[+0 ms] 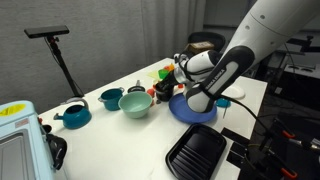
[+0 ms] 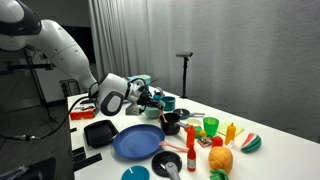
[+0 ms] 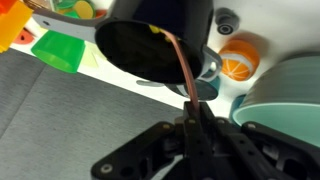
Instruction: Stir the contents in the black pot
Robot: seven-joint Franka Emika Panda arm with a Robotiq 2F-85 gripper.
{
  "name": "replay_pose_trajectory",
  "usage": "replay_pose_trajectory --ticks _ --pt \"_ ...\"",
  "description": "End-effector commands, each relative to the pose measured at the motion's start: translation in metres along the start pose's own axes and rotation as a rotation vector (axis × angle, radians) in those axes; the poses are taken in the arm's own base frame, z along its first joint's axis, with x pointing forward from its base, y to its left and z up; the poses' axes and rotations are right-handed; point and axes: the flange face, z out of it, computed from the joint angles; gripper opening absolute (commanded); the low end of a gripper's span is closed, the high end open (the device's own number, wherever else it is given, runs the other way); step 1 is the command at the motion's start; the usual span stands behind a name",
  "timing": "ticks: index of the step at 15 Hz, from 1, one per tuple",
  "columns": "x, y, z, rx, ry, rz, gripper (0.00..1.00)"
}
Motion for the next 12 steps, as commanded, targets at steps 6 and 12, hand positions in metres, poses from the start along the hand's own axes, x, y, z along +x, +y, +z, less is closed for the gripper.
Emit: replay_pose_trajectory --ticks 6,12 --pt "0.021 0.002 0.002 -0.023 0.056 -0.086 0.02" --pt "-0.007 0.054 0.034 -0.142 -0.050 -0.028 0.02"
